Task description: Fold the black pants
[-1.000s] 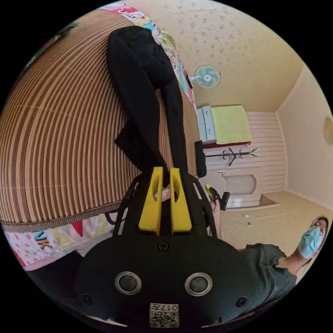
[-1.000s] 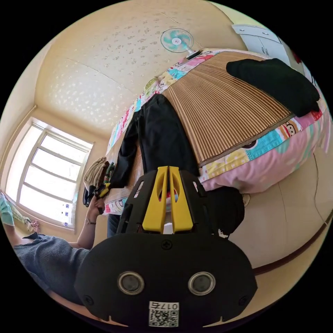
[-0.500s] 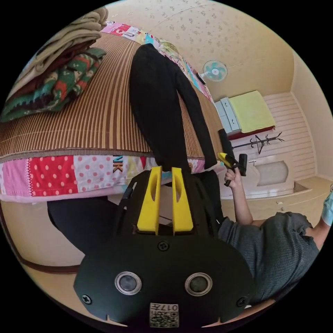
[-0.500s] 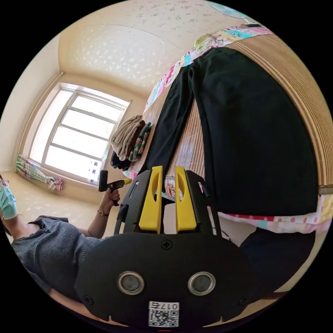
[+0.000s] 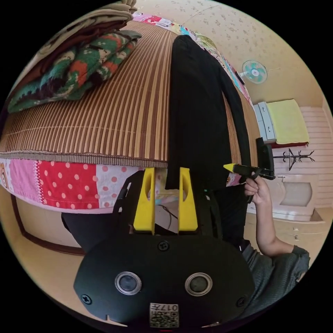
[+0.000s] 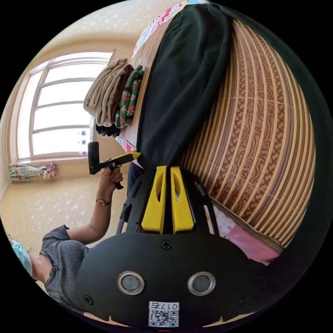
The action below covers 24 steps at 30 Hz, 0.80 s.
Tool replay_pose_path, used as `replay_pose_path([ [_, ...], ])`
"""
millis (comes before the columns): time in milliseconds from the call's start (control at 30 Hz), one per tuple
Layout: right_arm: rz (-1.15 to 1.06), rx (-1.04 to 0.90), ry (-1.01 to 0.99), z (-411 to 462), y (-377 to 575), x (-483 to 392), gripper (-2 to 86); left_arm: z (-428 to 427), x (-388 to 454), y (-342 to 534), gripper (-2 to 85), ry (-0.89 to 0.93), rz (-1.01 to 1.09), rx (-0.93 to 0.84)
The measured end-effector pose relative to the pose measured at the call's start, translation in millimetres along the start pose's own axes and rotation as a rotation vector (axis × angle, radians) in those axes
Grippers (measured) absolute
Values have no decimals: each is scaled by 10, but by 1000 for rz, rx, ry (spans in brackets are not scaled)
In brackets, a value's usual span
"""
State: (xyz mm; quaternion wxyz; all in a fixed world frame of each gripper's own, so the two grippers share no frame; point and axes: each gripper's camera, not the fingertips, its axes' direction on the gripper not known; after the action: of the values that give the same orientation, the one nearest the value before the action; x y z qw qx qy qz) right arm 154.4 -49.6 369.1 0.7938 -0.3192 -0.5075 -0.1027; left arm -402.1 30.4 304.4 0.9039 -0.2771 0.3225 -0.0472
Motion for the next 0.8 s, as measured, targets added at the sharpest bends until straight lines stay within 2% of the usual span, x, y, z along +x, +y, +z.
replay_pose_path([
  [133, -138, 14, -13, -234, 476, -352, 30, -148, 317, 334, 19, 220, 213, -91],
  [267, -141, -151, 81, 31, 971, -477, 32, 39, 528, 685, 30, 196, 270, -279],
  [333, -99, -132, 139, -22, 1147, -452, 38, 167, 500, 836, 38, 86, 206, -322],
  [400, -44, 25, 235, -275, 1306, -438, 45, 151, 469, 920, 50, 35, 168, -277],
  [467, 35, 224, 429, -658, 1429, -439, 67, 62, 460, 977, 59, 51, 137, -205],
  [500, 54, 247, 488, -721, 1433, -435, 75, -17, 478, 999, 61, 78, 129, -146],
  [567, 123, 187, 639, -787, 1310, -323, 106, -123, 543, 998, 61, 115, 129, -65],
  [700, 151, 69, 564, -558, 1068, -58, 129, -186, 985, 851, 59, 147, 220, 48],
  [767, 149, 19, 770, -367, 987, -90, 103, -140, 1312, 800, 56, 107, 287, 68],
  [800, 126, -6, 807, -335, 977, -133, 92, -95, 1550, 795, 53, 63, 333, 81],
])
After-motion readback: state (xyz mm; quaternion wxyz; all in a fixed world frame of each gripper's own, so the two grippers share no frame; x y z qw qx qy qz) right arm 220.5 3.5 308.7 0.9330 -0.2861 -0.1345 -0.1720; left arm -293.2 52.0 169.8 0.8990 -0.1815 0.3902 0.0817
